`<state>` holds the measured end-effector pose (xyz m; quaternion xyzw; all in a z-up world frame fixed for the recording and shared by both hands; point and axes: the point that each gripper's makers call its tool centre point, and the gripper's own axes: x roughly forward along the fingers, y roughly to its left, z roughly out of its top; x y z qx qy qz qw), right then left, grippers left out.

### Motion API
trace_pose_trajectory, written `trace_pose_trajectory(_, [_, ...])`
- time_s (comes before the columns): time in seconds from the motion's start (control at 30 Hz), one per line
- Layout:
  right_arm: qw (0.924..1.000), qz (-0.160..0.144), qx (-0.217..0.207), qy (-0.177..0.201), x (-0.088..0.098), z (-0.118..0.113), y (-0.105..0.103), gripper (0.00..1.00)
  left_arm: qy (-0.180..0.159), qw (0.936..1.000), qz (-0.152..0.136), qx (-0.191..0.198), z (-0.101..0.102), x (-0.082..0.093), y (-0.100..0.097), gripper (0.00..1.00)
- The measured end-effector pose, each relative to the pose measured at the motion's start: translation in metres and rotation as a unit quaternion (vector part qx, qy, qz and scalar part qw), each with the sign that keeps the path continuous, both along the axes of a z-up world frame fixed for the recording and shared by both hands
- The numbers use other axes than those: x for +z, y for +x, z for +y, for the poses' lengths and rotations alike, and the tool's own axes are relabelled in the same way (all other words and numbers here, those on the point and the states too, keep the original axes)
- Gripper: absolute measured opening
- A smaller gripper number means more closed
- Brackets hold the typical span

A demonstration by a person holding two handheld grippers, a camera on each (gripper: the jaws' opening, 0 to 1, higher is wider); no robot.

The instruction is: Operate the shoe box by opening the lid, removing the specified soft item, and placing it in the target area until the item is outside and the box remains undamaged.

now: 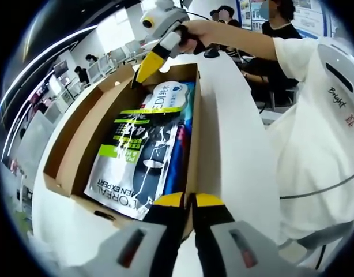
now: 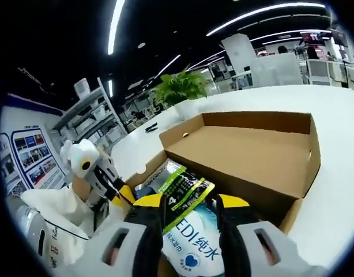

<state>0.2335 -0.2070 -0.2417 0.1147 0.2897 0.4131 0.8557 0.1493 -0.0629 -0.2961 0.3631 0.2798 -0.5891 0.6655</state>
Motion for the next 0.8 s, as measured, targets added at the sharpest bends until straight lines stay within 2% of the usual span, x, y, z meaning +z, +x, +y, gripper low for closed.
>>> trace_pose_trajectory(0.13, [0.9999,0.016,0.004,-0.001,-0.004,0.006,0.001,0.33,0.001,1.0000,-0.004,0.000,0.000,0.000,0.000,0.05])
trace_pose_trajectory(0.23, [0.9997,0.011,0.003,-0.022,-0.010,0.009,0.002,0.32,-0.001,1.0000,-0.006,0.000,0.000,0.000,0.000,0.05])
trace_pose_trajectory(0.43, [0.9996,0.022,0.007,-0.015,-0.012,0.012,0.000,0.32,-0.002,1.0000,-0.008,-0.002,0.000,0.000,0.001,0.05])
trace_pose_trajectory(0.53, [0.9993,0.015,0.003,-0.034,-0.016,0.010,0.002,0.30,-0.003,1.0000,-0.008,-0.001,0.000,0.000,0.001,0.05])
trace_pose_trajectory(0.63, [0.9988,0.028,0.009,-0.039,-0.023,0.011,0.011,0.30,-0.003,1.0000,-0.008,0.000,0.000,0.000,0.001,0.05])
trace_pose_trajectory(0.7, [0.9990,0.031,0.012,-0.031,-0.023,0.013,0.017,0.31,-0.004,1.0000,-0.009,-0.001,0.000,0.000,0.001,0.05])
trace_pose_trajectory(0.77, [0.9989,0.045,0.011,-0.005,-0.019,0.016,0.025,0.31,-0.005,0.9999,-0.010,0.000,0.000,0.000,0.001,0.05])
trace_pose_trajectory(0.8, [0.9991,0.040,0.014,-0.004,-0.018,0.016,0.028,0.31,-0.005,0.9999,-0.012,-0.001,0.000,-0.001,0.001,0.05])
